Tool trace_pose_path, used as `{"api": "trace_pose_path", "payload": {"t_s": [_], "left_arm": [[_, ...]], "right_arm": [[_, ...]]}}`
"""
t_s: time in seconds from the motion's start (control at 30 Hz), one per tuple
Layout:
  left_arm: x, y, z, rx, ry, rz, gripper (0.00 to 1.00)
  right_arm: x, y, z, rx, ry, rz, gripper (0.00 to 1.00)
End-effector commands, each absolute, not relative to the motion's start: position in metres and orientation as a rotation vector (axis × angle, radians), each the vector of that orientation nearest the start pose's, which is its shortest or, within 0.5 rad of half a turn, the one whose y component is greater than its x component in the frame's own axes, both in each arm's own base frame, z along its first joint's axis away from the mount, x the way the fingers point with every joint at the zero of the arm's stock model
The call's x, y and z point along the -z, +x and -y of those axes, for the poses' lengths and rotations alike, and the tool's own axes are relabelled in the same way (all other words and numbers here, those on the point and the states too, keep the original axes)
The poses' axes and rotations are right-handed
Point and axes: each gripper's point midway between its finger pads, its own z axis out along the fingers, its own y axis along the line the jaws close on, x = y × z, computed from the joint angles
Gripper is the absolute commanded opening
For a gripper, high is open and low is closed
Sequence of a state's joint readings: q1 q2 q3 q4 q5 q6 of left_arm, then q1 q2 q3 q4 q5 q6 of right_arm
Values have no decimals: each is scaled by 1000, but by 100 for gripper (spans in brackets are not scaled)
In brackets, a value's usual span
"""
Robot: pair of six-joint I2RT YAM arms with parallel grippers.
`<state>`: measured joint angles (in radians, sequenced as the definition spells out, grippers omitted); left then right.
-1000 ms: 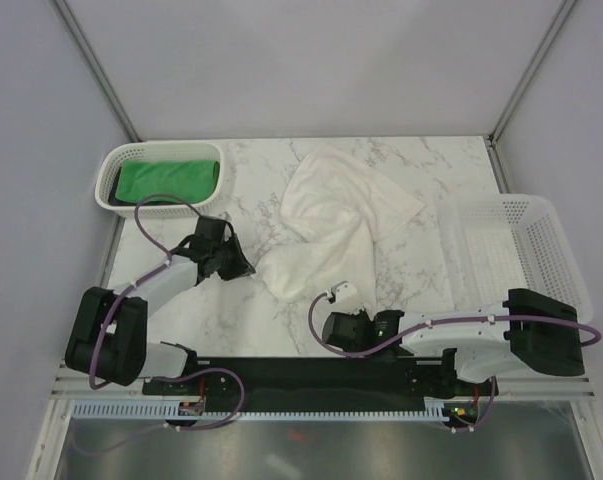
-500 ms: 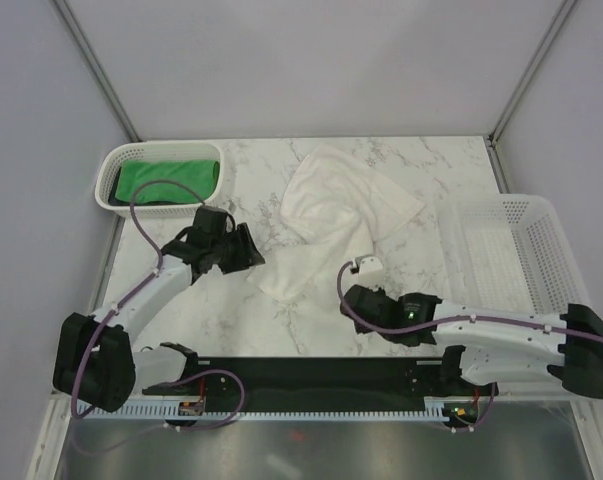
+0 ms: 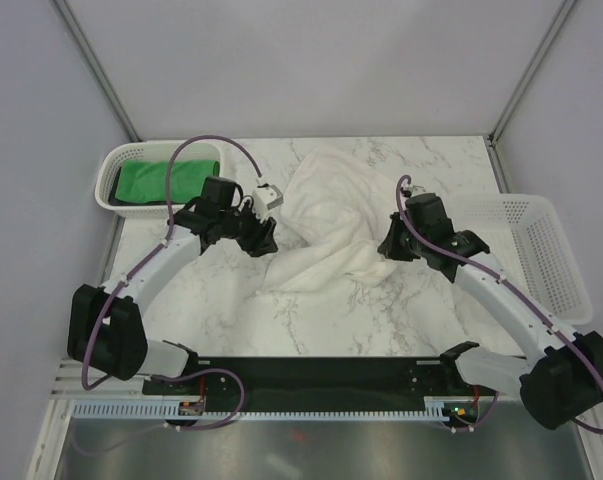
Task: Fold and stack the towels
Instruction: Flatten out the crumpled towel
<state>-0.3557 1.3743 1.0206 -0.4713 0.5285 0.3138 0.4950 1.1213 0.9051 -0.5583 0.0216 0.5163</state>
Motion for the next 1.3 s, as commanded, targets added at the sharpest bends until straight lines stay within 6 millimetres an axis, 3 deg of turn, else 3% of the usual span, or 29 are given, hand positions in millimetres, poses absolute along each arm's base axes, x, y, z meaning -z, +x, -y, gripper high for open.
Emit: {"api": "trace_pose_path", "payload": {"t_s": [0.0,0.2,0.23,0.43,0.57,0.77,0.87,1.07,1.27], "left_arm": [[-154,289,213,708,1356,-1801,56],[-131,241,226,770,1499,-1726,64],[-118,229,225,788,1518,-1738,64],[-99,196,232,733,1574,-1714,68],[-73,200,221,499,1631,-1748,69],[-51,218,218,349,1649,-1769,67],[-50,224,223,346,1631,-1750,67],[-36,235,212,240,1617,-1791,64],[-35,229,209,243,1599,-1796,58]], "right_arm": [[-166,282,-159,-637,28,-2378,0],[-162,297,-160,-674,53,-2372,0],[-160,300,-160,-675,57,-2373,0],[-148,308,-157,-696,89,-2387,0],[-140,313,-153,-685,115,-2391,0],[-133,316,-149,-704,158,-2375,0],[-134,315,-151,-722,154,-2366,0],[-138,319,-145,-718,170,-2345,0],[-138,319,-141,-718,190,-2341,0]]}}
